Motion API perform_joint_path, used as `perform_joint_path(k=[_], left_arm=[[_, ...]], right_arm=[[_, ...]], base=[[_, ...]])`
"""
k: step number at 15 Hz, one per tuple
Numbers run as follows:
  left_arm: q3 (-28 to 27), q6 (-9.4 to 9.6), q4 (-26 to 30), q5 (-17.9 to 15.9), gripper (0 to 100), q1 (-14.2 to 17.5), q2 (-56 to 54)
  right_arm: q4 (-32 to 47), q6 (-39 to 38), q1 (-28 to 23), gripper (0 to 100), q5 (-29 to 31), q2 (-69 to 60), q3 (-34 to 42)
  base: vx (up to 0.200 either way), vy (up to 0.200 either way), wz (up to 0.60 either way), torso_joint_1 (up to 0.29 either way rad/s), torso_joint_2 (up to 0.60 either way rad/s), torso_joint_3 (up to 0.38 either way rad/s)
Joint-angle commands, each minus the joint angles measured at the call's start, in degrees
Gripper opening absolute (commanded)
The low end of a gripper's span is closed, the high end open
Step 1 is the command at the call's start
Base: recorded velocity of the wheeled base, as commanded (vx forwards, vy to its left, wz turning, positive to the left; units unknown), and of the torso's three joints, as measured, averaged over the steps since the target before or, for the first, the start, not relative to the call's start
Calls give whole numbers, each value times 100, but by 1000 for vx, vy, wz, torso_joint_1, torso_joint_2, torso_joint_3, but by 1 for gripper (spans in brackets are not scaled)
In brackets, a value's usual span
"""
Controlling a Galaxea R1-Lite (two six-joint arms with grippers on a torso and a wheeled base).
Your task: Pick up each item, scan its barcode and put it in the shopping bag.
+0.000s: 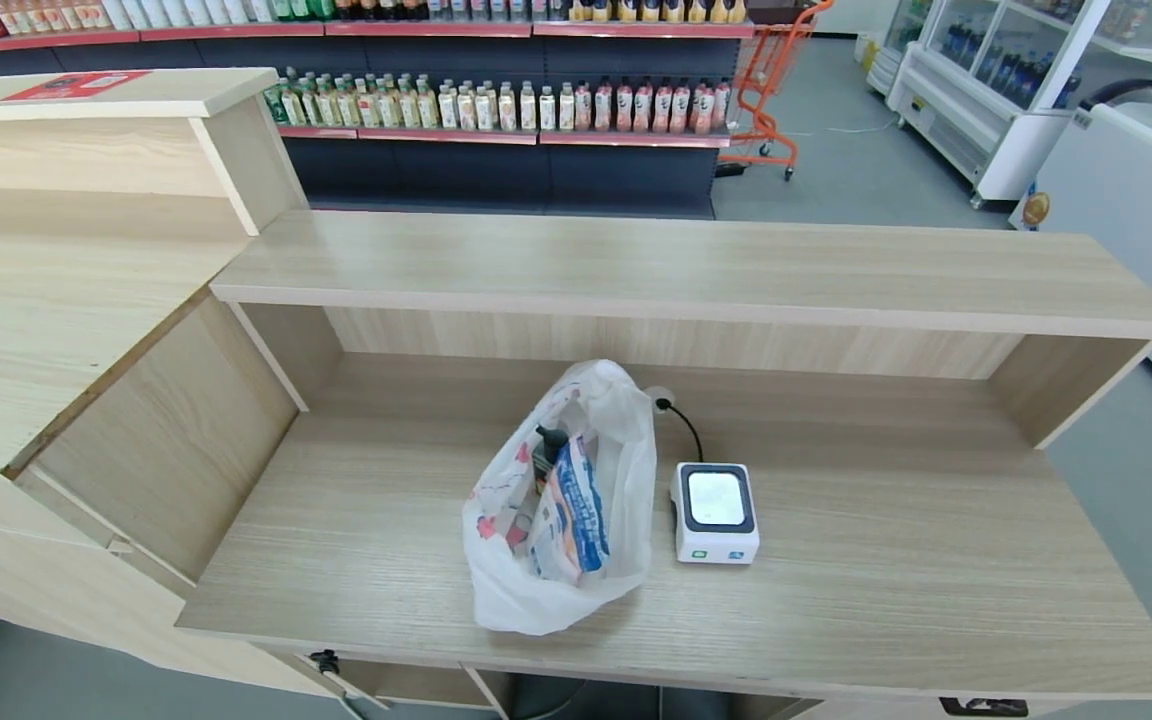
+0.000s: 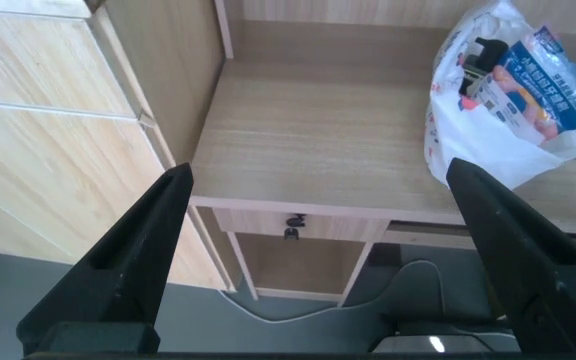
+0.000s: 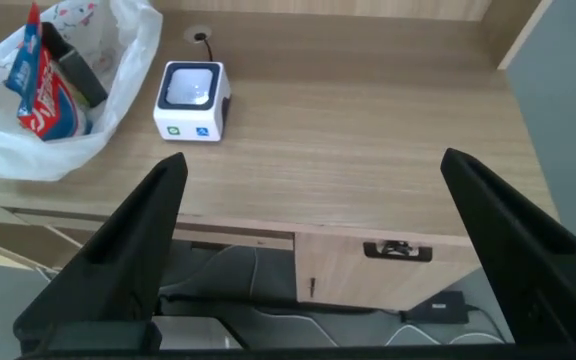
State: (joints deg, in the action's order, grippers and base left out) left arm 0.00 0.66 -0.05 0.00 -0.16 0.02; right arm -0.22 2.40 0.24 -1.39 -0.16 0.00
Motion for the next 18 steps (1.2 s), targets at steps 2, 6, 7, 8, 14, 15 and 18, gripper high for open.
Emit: perform_joint_path(k=[2, 6, 7, 8, 14, 15, 18], left_arm=[[0, 13, -4, 0, 100, -2, 6], [0, 22, -4, -9, 100, -2, 15], [0, 22, -4, -9, 100, -2, 15], [0, 4, -4, 0, 100, -2, 6], [0, -13, -4, 0, 100, -2, 6], [0, -4, -4, 0, 100, -2, 6], [0, -13, -4, 0, 100, -2, 6]], right_arm=[[-4, -3, 2, 100, -2, 25, 0], [4, -20, 2, 100, -2, 16, 0], [4, -20, 2, 100, -2, 16, 0], [4, -12, 2, 100, -2, 16, 0], [4, -38, 2, 0, -2, 16, 0], [4, -29, 2, 0, -2, 16, 0], [4, -38, 2, 0, -2, 16, 0]], base=[[0, 0, 0, 0, 0, 0], [200, 0, 0, -3, -3, 1], [200, 0, 0, 22, 2, -7], [200, 0, 0, 12, 7, 2], [0, 0, 0, 0, 0, 0], [0, 0, 0, 0, 0, 0], [0, 0, 0, 0, 0, 0]])
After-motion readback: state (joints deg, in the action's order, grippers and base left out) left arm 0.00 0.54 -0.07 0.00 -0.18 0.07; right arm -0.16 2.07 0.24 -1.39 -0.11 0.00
